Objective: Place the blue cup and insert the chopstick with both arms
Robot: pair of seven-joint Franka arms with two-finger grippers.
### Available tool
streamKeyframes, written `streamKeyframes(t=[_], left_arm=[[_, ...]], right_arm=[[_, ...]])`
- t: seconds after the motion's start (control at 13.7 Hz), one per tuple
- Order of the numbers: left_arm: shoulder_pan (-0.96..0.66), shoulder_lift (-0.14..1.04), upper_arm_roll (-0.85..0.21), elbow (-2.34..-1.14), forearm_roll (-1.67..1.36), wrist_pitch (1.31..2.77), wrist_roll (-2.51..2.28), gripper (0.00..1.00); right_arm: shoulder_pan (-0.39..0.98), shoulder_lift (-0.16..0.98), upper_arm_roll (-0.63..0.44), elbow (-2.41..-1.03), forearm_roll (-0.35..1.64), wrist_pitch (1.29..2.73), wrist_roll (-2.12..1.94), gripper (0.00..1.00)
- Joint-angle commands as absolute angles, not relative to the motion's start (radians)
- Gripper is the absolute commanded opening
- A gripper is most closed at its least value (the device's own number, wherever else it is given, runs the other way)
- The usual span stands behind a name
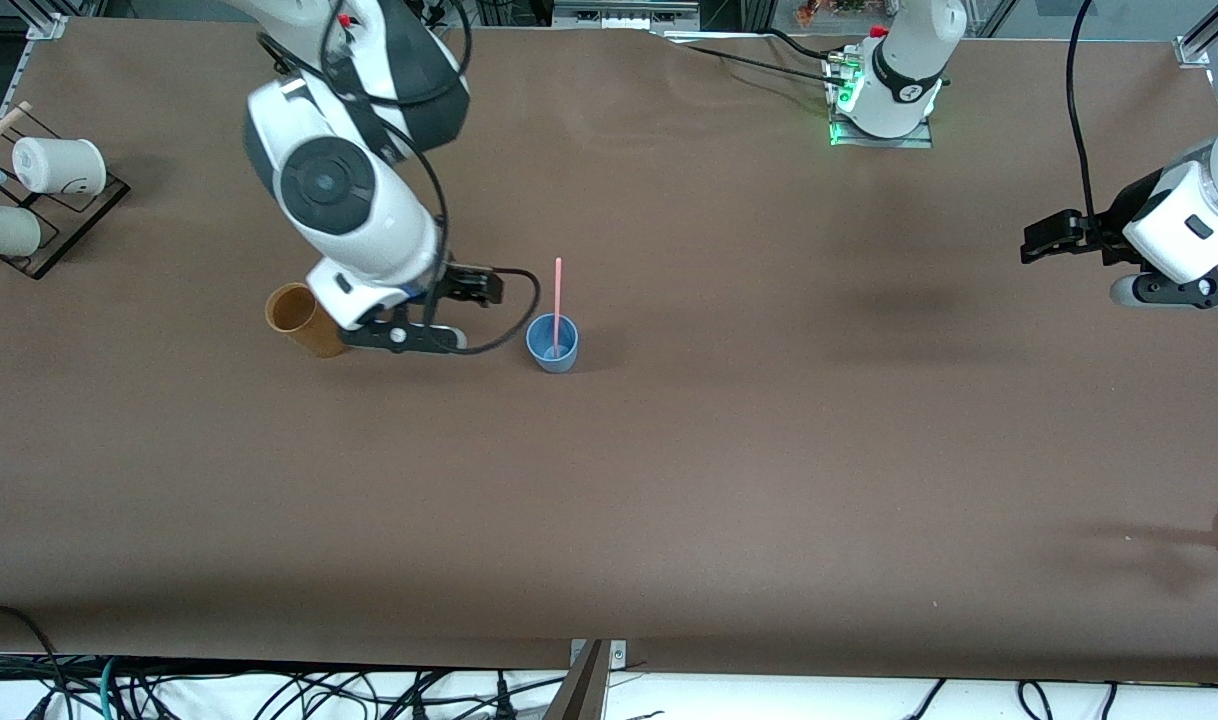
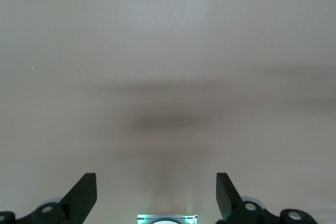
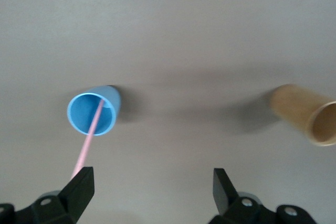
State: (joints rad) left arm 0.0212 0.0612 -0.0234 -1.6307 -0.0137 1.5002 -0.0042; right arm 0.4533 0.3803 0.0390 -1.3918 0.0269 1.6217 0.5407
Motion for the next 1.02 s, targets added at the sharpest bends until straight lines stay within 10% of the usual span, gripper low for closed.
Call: streamKeyframes(t=[0.0, 0.51, 0.95], left_arm=[[0.020, 0.077, -0.023, -1.601, -0.008, 1.494, 0.017, 1.00], [0.018, 0.077, -0.023, -1.600, -0.008, 1.494, 0.017, 1.00], [0.020, 0.077, -0.023, -1.601, -0.006, 1.494, 0.017, 1.00]], right_arm=[[0.449, 0.316, -0.056, -1.404, 0.017, 1.551, 0.369, 1.00], [0.424, 0.198, -0.222, -1.453, 0.035, 1.445, 0.106, 1.00], [0.106, 0.003, 0.035, -1.758, 0.028, 1.704, 0.077, 1.00]])
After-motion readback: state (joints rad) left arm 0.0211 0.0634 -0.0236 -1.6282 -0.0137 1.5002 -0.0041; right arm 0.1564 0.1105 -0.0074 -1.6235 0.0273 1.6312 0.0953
